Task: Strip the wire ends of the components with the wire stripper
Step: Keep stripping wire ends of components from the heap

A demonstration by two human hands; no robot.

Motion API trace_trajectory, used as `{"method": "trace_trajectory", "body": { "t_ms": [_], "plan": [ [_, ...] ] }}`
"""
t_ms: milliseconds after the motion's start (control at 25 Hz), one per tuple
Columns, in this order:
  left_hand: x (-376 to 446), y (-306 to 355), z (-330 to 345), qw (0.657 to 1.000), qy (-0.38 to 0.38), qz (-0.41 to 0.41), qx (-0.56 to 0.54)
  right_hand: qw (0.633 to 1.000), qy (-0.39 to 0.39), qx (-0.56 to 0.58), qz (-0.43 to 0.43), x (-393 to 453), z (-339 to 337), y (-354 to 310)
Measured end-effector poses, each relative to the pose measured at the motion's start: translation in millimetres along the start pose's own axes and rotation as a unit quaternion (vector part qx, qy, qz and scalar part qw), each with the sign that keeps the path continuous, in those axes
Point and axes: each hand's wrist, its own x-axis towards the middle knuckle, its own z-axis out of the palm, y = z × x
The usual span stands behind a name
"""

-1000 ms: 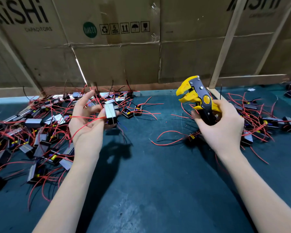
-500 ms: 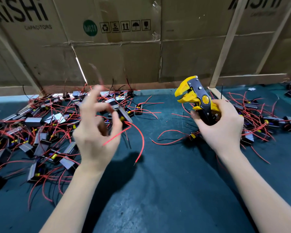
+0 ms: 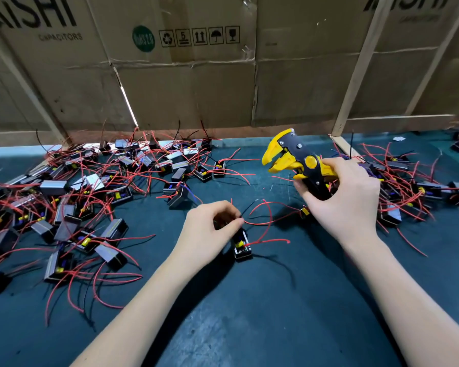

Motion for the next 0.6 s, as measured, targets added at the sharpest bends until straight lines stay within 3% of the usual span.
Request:
{"method": "trace_trajectory", "body": {
  "t_ms": [160,600],
  "plan": [
    [3,2,-7,0.988,0.012,-0.004,-0.151,0.999,0.0,-0.05,-0.021,-3,5,4],
    [-1,9,-8,0.973,0.041,0.072,-0.215,0.991,-0.031,-0.129,-0.014,-7,12,7]
  ]
}}
